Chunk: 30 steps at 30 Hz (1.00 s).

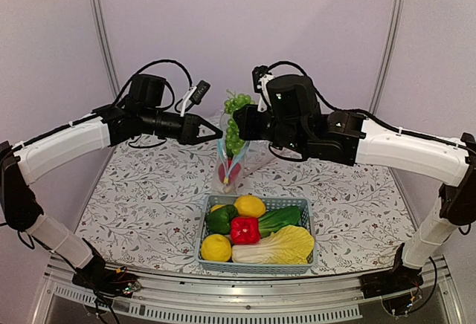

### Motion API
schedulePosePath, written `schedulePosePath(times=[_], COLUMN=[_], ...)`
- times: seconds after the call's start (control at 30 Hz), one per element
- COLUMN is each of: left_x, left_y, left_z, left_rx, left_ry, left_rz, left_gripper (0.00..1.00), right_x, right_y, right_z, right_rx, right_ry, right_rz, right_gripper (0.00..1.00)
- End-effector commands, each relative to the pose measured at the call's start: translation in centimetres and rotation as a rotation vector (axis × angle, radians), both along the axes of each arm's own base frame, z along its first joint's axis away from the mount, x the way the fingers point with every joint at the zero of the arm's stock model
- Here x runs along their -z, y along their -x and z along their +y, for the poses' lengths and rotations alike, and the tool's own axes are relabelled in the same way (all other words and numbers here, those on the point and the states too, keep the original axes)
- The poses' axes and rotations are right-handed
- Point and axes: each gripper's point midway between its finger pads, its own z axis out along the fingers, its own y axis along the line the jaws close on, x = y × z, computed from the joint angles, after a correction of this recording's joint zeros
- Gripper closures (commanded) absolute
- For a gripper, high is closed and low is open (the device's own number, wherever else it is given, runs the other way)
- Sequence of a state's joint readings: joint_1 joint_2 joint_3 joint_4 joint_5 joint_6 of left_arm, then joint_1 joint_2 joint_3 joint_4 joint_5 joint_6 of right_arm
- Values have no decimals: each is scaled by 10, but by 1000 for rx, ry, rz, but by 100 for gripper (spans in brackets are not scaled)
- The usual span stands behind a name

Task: Place the food in the zip-top bag and seal the zipper
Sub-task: Place the fake fruit in the zipper food storage bag.

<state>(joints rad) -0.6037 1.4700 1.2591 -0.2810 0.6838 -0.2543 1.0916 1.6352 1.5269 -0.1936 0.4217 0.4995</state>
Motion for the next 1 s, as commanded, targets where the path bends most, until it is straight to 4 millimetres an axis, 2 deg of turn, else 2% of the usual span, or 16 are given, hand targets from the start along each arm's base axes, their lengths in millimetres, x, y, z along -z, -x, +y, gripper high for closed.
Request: schedulePosePath(times=[0.0, 0.13, 0.3, 0.43, 0.6, 0.83, 0.97], left_x=[-6, -5, -6, -5, -6, -7, -8], left_y=[8, 8, 8, 7, 8, 8, 9], left_z=[-3, -3, -2, -3, -2, -2, -3], left_rx=[27, 25, 22, 21, 20, 22, 31], left_ry=[19, 18, 18, 15, 16, 17, 22], left_rz=[-25, -28, -32, -30, -34, -37, -36], left_gripper=[100, 100, 100, 100, 100, 100, 100], right_x=[-16, 6, 43, 71, 93, 95, 91], right_y=[-11, -10, 2, 13, 20, 16, 2], right_z=[6, 14, 20, 18, 11, 4, -10], right_rx=[28, 4, -47, -71, -70, -31, 65], right_ry=[-35, -20, -14, 7, 52, 78, 165], right_rz=[-42, 7, 126, 211, 278, 272, 231], right_gripper=[88, 88, 89, 90, 91, 91, 91])
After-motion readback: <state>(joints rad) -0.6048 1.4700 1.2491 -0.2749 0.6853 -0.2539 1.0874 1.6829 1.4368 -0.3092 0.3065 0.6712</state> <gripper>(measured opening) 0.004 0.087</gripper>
